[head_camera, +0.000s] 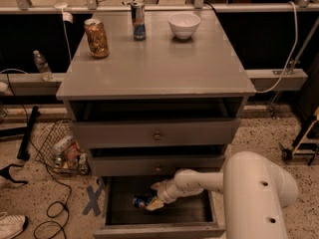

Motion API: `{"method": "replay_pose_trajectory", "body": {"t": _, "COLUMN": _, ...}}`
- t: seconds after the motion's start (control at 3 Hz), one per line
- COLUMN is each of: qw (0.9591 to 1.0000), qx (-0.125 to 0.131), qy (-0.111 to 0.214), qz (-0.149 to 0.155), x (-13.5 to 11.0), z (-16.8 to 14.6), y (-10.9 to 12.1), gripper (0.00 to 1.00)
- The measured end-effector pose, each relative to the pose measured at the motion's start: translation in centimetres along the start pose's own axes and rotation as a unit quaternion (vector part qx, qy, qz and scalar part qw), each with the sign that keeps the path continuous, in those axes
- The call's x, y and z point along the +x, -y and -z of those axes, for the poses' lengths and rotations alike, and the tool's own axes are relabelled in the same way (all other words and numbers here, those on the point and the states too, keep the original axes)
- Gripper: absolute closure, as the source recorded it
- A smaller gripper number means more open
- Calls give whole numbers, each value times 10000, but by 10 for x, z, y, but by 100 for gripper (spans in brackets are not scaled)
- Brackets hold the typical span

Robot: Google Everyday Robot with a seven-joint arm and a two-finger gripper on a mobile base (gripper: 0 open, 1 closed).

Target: Place pepsi can into bottom drawer

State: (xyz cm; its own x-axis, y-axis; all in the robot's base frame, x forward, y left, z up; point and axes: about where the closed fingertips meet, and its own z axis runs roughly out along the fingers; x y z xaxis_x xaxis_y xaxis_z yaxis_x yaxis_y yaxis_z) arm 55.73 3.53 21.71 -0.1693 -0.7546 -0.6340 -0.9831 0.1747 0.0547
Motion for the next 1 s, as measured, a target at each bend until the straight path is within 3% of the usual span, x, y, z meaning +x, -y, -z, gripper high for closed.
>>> {"method": "replay_pose_trajectory", "body": {"t": 1.0, "qw": 9999, "qx": 58, "qy": 129, "qz": 34, "x": -2, "z": 7, "y": -5, "gripper": 0}}
